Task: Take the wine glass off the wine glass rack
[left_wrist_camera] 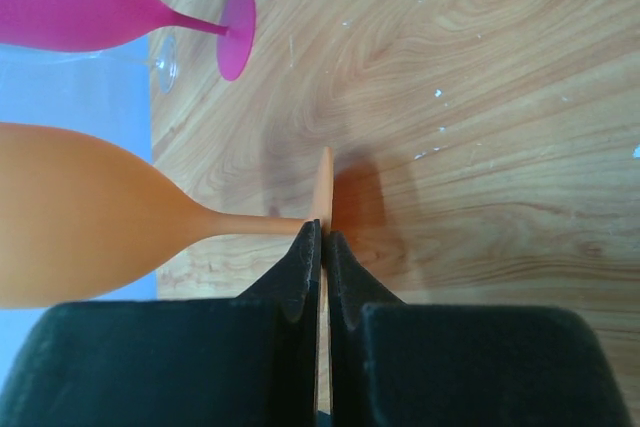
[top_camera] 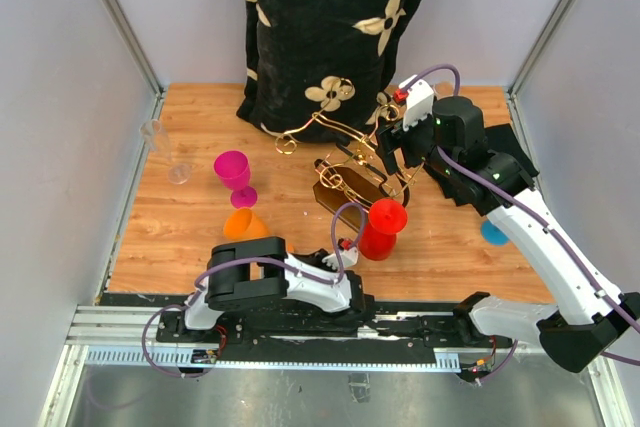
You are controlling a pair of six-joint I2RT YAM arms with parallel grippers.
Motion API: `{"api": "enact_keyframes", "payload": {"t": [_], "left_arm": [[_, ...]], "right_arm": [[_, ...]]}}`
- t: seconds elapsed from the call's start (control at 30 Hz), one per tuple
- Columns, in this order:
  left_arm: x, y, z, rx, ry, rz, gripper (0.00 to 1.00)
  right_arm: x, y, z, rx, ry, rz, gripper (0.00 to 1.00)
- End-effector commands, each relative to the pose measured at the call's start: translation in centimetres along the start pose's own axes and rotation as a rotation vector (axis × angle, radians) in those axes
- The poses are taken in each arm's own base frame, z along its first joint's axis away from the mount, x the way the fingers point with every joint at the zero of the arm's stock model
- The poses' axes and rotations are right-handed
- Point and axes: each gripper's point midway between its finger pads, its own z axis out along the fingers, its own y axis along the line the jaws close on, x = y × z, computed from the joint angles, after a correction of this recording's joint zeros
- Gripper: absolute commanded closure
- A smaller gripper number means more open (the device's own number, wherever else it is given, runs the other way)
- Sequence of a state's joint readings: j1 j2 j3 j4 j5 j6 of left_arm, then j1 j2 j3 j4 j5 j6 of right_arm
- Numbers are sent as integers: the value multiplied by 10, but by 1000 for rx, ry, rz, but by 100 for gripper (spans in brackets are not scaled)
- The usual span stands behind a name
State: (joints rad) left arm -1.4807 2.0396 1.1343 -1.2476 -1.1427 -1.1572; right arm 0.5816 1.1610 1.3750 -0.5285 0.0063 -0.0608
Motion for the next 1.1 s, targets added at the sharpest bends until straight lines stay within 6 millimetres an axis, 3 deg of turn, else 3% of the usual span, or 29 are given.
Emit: {"api": "enact_keyframes", "payload": {"t": [0.0, 0.6, 1.07], "left_arm": [[-6, -25, 2, 72, -32, -109, 99], [-12, -75, -1, 281, -33, -187, 97], [-16, -94, -15, 451, -28, -245, 81]], "right_arm": [[-2, -1, -3, -4, -22, 0, 17], [1, 0, 1, -10, -8, 0, 17], [7, -8, -4, 39, 23, 7, 17]]}}
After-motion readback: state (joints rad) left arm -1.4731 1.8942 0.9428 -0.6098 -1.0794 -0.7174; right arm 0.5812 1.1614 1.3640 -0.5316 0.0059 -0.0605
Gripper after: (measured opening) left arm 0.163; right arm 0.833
